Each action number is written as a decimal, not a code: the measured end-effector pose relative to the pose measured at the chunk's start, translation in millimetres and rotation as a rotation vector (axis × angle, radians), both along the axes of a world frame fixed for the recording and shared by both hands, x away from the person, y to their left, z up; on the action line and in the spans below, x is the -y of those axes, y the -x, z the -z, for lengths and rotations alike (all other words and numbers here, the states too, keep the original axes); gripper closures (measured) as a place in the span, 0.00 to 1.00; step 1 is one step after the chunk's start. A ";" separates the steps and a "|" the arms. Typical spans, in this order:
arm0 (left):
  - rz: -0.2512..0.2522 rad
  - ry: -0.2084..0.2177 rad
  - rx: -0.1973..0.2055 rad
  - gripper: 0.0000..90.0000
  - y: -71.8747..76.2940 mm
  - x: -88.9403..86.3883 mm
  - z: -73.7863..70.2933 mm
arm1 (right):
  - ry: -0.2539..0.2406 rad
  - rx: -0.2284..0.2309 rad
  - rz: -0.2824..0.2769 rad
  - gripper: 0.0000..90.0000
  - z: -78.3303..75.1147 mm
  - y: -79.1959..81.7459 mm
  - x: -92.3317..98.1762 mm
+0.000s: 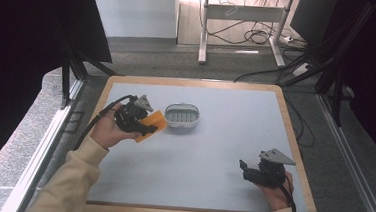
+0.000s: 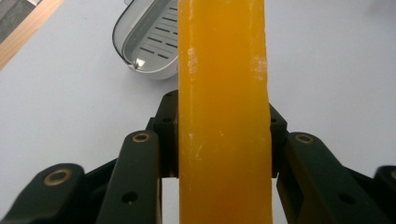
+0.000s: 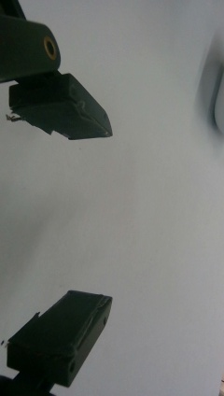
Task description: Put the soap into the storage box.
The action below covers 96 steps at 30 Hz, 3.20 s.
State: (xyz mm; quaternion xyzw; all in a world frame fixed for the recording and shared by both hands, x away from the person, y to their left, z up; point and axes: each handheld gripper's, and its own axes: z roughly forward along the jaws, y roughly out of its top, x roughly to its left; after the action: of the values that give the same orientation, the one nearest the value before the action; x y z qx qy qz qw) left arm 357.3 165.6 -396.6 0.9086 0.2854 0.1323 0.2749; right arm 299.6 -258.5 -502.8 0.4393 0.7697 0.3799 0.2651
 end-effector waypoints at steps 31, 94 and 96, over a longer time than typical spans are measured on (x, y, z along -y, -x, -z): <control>0.007 -0.004 -0.013 0.69 -24.0 12.2 4.3 | 0.001 0.004 0.003 0.18 -0.7 0.1 1.1; 0.156 -0.015 -0.025 0.69 -90.6 52.8 3.5 | -0.008 0.009 0.003 0.18 -0.7 0.6 3.4; 0.162 -0.029 -0.024 0.69 -92.3 53.4 3.3 | -0.008 0.008 0.004 0.18 -0.5 0.4 3.4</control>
State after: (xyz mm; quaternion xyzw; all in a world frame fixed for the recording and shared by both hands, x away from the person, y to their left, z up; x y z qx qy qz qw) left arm 449.6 112.2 -399.9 0.9340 0.2124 0.1031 0.2681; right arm 299.2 -262.0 -502.3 0.4404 0.7661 0.3844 0.2673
